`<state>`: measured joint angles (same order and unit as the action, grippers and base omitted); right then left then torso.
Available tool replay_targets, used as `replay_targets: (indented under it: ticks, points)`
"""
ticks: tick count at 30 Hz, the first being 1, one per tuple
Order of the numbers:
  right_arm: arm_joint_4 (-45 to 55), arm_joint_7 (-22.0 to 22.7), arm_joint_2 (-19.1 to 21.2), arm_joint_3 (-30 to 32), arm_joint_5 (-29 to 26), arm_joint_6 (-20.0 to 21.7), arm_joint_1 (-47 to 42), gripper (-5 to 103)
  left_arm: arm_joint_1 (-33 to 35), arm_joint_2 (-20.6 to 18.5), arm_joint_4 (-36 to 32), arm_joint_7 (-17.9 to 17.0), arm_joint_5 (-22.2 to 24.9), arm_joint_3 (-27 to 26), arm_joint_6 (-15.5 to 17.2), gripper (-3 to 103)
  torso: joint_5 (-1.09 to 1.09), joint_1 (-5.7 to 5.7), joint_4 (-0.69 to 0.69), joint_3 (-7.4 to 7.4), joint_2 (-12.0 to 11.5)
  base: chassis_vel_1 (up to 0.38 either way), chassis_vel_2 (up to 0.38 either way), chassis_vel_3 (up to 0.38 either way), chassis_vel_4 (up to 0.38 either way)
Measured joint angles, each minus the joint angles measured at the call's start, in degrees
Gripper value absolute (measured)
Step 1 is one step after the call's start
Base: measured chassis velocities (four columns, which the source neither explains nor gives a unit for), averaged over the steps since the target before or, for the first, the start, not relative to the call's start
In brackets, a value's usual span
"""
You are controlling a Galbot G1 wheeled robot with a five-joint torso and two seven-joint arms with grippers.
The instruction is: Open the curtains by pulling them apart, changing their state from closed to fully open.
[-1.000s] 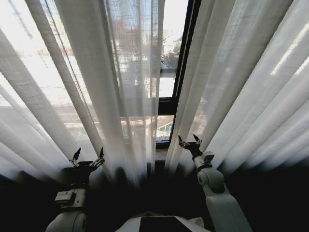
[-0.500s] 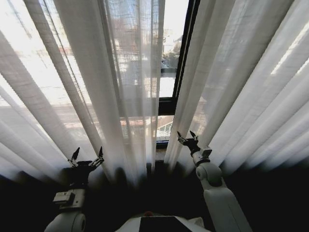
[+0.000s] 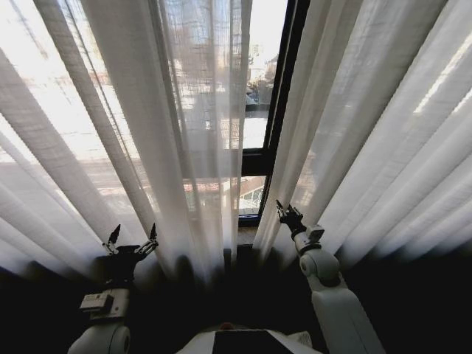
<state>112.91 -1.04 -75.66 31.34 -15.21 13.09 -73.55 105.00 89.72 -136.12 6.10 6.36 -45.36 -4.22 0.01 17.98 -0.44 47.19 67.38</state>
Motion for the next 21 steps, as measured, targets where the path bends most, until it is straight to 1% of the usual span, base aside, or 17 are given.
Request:
replay_targets:
  ticks: [1,3,4,5,21]
  points:
    - [0.00,0.00,0.00,0.00,0.00,0.00,0.00,18,0.00,0.00,0.00,0.00,0.00,0.00,0.00,100,0.00,0.00,0.00,0.00,0.00,0.000,0.000,0.000,0.000]
    - [0.31,0.07,0.12,0.11,0.00,-0.05,-0.15,7,0.07,0.00,-0.01,-0.01,0.01,0.01,-0.07,100,0.00,0.00,0.00,0.00,0.00,0.000,0.000,0.000,0.000]
    - [0.44,0.09,0.15,0.17,0.00,-0.06,-0.21,7,0.11,0.00,-0.04,-0.01,0.01,0.01,-0.09,100,0.00,0.00,0.00,0.00,0.00,0.000,0.000,0.000,0.000]
    - [0.62,0.11,0.18,0.24,0.00,-0.08,-0.30,1,0.17,-0.01,-0.10,-0.01,0.01,0.02,-0.11,100,0.01,0.00,0.00,0.00,0.00,0.000,0.000,0.000,0.000]
    - [1.59,0.04,0.45,0.51,0.02,-0.01,-0.97,0,0.22,-0.02,-0.36,-0.02,0.02,0.03,0.00,100,0.01,0.01,0.00,0.00,0.00,0.000,0.000,0.000,0.000]
